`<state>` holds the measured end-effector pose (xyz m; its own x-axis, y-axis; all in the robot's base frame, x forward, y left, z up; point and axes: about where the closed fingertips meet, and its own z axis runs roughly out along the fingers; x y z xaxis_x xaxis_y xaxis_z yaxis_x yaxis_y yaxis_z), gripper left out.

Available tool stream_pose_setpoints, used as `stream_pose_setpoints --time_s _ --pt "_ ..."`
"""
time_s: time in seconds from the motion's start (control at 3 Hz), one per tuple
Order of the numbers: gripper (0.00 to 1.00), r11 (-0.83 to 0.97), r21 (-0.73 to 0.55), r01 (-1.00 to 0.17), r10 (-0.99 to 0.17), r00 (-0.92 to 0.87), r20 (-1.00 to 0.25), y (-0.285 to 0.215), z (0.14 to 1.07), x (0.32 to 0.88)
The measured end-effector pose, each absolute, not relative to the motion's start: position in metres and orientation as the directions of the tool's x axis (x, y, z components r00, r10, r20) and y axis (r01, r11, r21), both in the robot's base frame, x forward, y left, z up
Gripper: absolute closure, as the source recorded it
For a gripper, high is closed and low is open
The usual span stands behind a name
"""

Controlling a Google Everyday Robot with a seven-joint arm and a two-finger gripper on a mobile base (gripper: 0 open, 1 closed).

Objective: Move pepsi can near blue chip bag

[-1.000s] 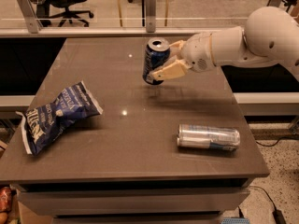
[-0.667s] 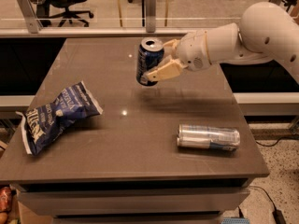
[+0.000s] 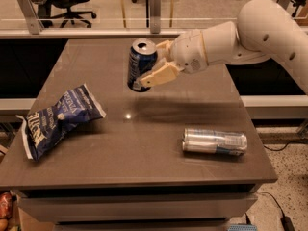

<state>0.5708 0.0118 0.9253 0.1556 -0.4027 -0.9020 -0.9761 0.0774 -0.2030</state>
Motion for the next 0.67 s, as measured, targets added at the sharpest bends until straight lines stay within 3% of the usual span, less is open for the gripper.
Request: stream_pose_setpoints --time_s 0.67 --pt "1.0 0.032 -0.192 -0.981 -0.374 0.166 -0.912 0.0243 0.9278 0.5618"
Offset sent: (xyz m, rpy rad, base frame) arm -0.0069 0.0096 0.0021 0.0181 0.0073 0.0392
